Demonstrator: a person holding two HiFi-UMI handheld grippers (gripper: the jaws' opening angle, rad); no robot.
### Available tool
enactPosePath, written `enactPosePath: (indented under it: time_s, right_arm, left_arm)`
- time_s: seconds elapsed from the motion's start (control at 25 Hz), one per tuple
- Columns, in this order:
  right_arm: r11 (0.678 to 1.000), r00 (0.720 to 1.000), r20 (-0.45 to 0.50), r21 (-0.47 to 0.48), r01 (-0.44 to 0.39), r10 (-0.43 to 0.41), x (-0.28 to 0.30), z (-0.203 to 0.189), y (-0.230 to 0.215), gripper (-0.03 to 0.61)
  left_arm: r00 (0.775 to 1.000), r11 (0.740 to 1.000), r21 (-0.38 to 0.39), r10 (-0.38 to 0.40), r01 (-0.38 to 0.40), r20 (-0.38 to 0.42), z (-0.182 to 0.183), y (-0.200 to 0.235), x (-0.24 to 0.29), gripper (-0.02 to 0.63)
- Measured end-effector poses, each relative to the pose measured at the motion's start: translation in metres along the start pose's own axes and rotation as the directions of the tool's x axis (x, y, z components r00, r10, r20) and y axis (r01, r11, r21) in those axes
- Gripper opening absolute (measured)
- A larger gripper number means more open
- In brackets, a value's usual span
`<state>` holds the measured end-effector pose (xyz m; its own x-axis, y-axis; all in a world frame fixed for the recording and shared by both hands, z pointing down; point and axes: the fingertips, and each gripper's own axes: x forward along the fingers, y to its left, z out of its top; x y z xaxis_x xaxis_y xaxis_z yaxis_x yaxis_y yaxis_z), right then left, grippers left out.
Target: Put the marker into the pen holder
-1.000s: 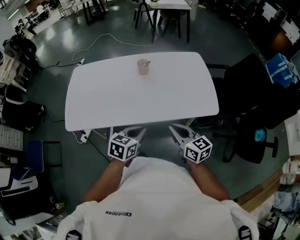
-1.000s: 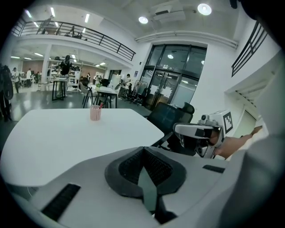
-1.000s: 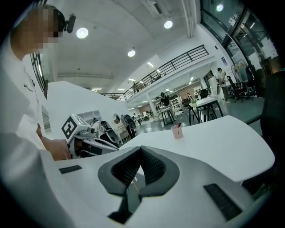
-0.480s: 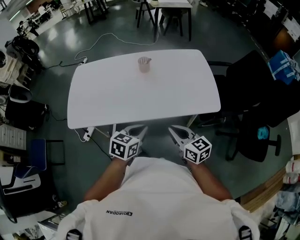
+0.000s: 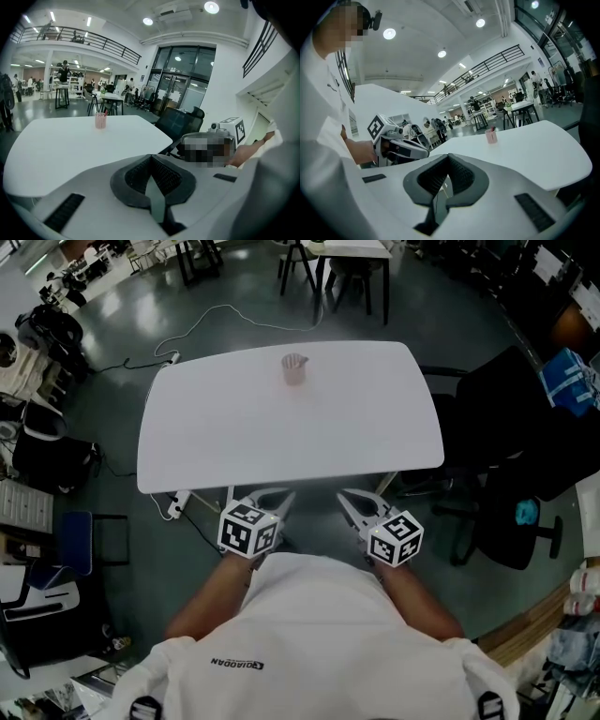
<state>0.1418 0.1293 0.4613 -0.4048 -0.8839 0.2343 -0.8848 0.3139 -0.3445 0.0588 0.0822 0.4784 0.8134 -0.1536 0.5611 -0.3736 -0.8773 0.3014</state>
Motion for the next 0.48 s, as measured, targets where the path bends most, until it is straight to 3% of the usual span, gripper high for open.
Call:
enactPosePath:
  time_s: [0.48]
  right_arm:
    - [1.0,1.0,-0.01,-0.011,-0.012,0.012,0.01,0.0004,0.002,0.018]
  left_arm:
    - [1.0,1.0,0.002,0.013,-0.013,0.0,0.0035,0.0083,-0.0043,0.026]
